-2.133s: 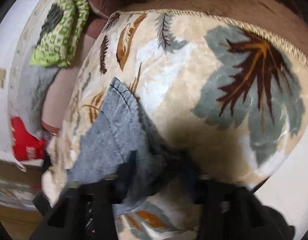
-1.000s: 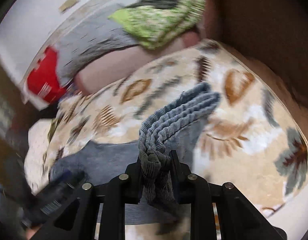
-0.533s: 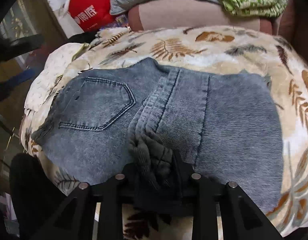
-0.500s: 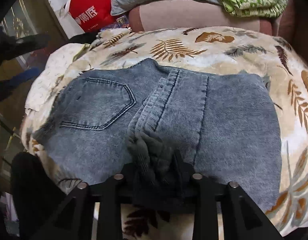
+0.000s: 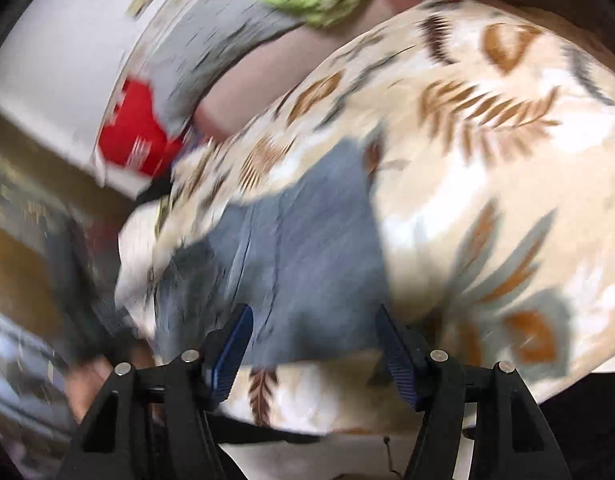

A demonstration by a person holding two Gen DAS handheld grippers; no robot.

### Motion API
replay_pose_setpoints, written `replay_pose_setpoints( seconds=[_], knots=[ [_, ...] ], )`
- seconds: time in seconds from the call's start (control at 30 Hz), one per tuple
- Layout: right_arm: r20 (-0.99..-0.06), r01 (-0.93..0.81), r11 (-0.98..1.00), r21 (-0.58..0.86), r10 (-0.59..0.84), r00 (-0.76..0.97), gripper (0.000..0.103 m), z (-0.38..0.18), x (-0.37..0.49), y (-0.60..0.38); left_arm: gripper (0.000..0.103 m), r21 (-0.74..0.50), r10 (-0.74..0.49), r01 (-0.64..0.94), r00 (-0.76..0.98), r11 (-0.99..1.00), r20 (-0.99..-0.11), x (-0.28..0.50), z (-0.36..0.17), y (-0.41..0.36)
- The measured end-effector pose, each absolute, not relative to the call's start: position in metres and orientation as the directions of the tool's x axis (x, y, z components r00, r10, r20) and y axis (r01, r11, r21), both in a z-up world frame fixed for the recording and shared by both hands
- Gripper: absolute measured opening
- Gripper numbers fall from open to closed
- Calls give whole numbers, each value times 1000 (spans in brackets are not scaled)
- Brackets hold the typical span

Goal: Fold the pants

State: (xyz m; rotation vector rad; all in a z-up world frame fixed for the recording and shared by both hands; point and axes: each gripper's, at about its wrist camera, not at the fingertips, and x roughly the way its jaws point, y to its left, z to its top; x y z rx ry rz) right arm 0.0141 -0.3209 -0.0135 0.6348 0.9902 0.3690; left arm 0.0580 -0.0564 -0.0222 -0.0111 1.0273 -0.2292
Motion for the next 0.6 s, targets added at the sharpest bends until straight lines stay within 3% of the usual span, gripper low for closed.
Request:
replay_pose_setpoints(
  seconds=[0.1, 0.23, 0.3, 0.4, 0.47, 0.6],
  knots=[
    [-609, 2, 706, 709, 610, 506, 67, -9, 45, -332, 91, -99, -164, 171, 424, 980, -891, 51, -58, -53],
    [-506, -8, 556, 831, 763, 403, 67, -21, 108, -314, 91, -69, -158, 200, 477, 977, -864, 38, -59, -54],
    [-525, -16, 560, 829, 786, 325, 67, -38, 147, -293, 91, -71, -160, 197, 483, 978, -861, 36, -59, -54],
    [-617, 40, 644, 764, 712, 336, 67, -65, 183, -286, 91, -63, -159, 204, 501, 977, -850, 31, -61, -55],
    [-563, 116, 563, 818, 744, 360, 67, -83, 192, -294, 91, -65, -167, 212, 508, 975, -845, 30, -61, -54],
    [-520, 50, 544, 837, 764, 383, 67, -53, 153, -298, 91, -87, -186, 213, 507, 973, -841, 33, -57, -51]
  ],
)
